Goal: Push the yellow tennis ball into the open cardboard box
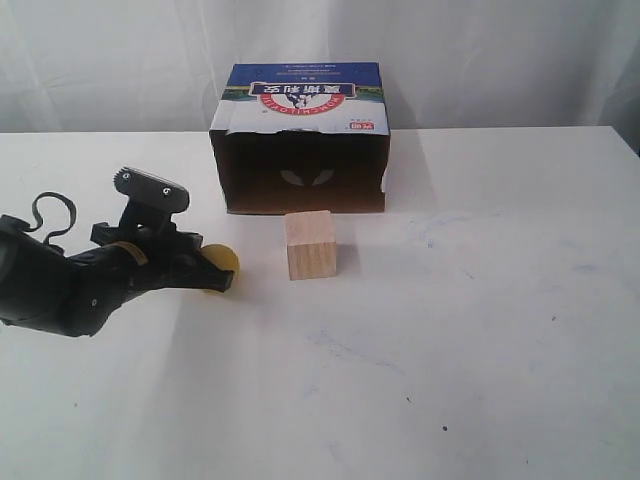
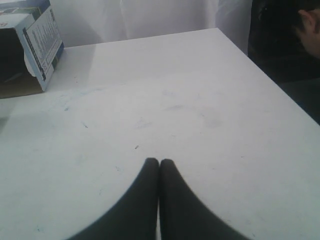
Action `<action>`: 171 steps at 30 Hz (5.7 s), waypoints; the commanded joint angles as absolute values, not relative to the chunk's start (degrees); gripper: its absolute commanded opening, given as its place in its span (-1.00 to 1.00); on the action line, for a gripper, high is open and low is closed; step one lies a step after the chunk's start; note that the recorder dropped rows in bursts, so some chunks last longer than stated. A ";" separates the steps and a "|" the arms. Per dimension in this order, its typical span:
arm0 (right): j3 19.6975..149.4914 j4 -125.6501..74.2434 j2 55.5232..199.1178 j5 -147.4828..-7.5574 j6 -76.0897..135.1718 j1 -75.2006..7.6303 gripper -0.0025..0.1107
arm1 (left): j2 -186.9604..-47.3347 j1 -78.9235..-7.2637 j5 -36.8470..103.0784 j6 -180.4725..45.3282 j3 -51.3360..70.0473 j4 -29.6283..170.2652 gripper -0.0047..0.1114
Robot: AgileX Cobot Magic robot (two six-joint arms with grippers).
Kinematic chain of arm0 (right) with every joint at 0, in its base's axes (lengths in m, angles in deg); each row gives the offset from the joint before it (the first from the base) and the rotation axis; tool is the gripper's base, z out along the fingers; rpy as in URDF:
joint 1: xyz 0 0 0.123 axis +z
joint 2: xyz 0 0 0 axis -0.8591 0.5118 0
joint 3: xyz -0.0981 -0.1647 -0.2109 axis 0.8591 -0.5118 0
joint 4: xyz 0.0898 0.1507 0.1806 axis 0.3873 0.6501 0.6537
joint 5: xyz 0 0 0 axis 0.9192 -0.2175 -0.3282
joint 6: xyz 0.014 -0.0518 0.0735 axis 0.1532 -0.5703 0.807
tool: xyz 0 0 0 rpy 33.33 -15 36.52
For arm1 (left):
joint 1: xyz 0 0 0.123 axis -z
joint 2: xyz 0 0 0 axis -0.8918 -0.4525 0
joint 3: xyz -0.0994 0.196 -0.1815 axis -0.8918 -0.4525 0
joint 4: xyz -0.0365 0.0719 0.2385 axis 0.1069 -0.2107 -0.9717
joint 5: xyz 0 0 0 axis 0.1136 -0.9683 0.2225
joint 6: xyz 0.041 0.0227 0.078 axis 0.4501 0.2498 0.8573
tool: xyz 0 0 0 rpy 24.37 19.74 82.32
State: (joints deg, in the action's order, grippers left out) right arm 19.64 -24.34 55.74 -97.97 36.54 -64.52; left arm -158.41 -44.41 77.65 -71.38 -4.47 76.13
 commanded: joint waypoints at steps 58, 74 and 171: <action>19.70 -24.40 55.52 -97.66 36.52 -64.34 -0.96 | -169.70 -45.95 67.55 -97.12 18.63 53.25 -0.92; 19.70 -24.40 55.52 -97.67 36.52 -64.34 -0.96 | -169.70 -45.95 75.22 -92.09 18.63 55.41 -0.92; 19.70 -24.40 55.52 -97.66 36.52 -64.34 -0.96 | -175.13 -45.81 86.95 -86.95 12.38 51.92 -0.92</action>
State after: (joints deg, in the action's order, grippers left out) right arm 19.64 -24.34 55.74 -97.97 36.65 -64.52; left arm -172.50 -45.81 86.01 -85.84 7.15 52.02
